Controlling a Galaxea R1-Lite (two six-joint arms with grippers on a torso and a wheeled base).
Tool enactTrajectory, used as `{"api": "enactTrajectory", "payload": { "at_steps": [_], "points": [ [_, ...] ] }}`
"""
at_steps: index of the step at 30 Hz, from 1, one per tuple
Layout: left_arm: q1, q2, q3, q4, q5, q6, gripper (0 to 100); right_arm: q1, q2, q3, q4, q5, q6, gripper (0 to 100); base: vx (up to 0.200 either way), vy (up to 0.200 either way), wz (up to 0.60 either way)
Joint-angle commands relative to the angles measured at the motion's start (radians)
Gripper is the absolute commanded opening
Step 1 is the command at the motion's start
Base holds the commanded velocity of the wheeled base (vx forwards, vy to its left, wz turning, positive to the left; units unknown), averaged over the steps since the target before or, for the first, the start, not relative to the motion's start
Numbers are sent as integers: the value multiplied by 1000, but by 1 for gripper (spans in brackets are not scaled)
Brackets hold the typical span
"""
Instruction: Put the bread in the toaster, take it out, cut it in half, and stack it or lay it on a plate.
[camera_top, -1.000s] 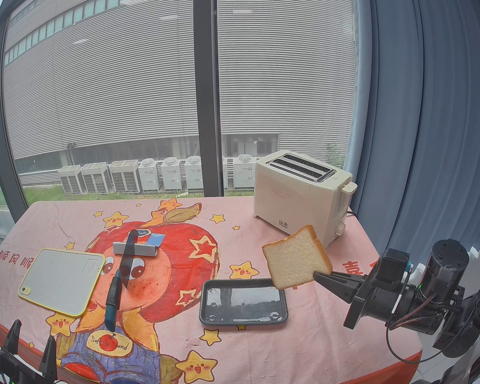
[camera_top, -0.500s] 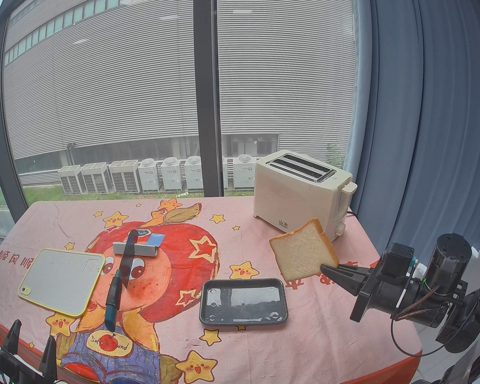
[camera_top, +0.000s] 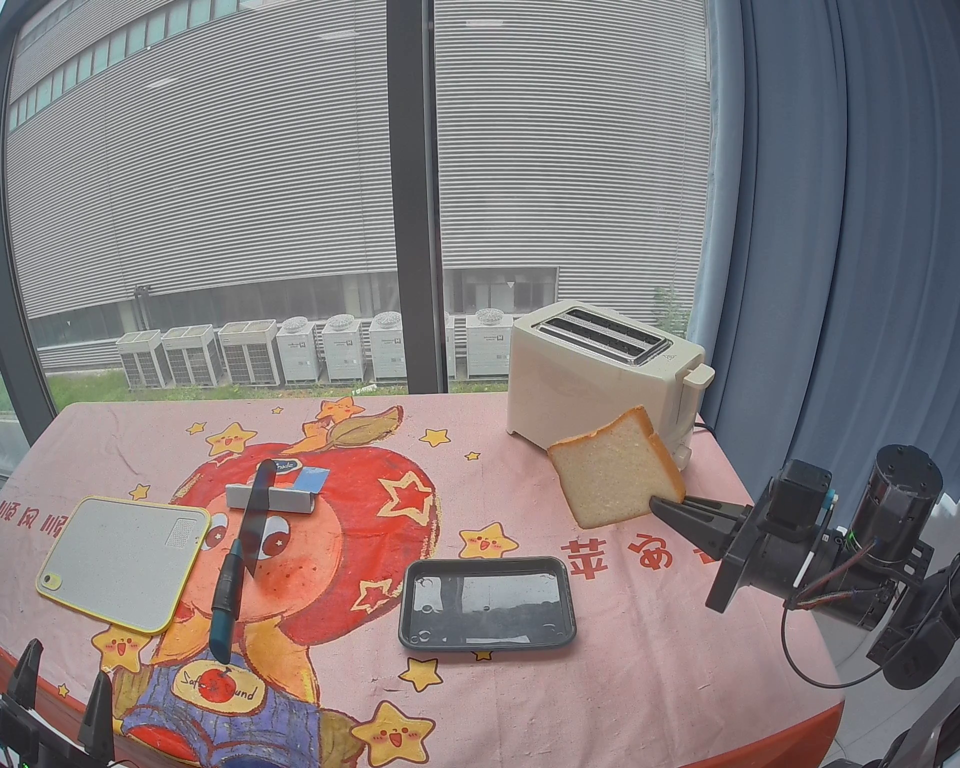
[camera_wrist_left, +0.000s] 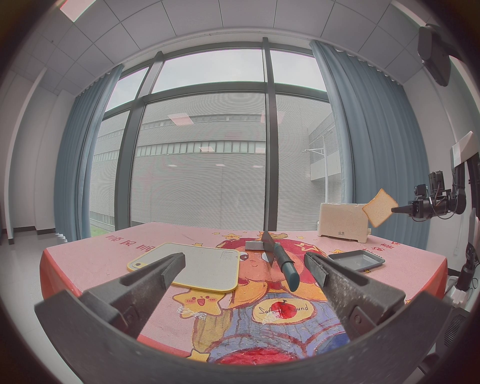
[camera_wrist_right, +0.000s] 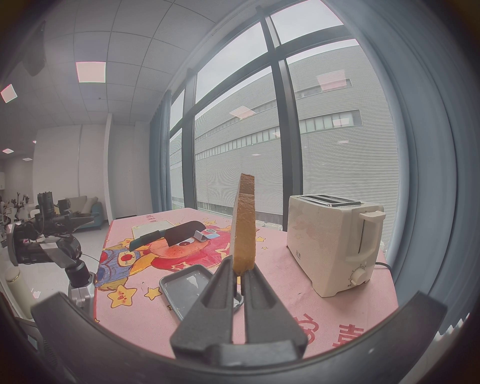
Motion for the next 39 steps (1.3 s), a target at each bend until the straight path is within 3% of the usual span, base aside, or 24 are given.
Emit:
{"api": "enactTrajectory", "payload": {
  "at_steps": [1, 6, 18, 39],
  "points": [
    [0, -10, 15, 0, 0, 0, 100, -14, 31, -50, 11, 1, -3, 0, 0, 0, 0],
    [0, -10, 15, 0, 0, 0, 100, -39, 62, -123, 14, 5, -9, 0, 0, 0, 0],
    [0, -10, 15, 0, 0, 0, 100, -141, 96, -352, 132, 85, -39, 0, 0, 0, 0],
    [0, -10, 15, 0, 0, 0, 100, -220, 108, -605, 369, 116, -98, 0, 0, 0, 0]
  ]
}}
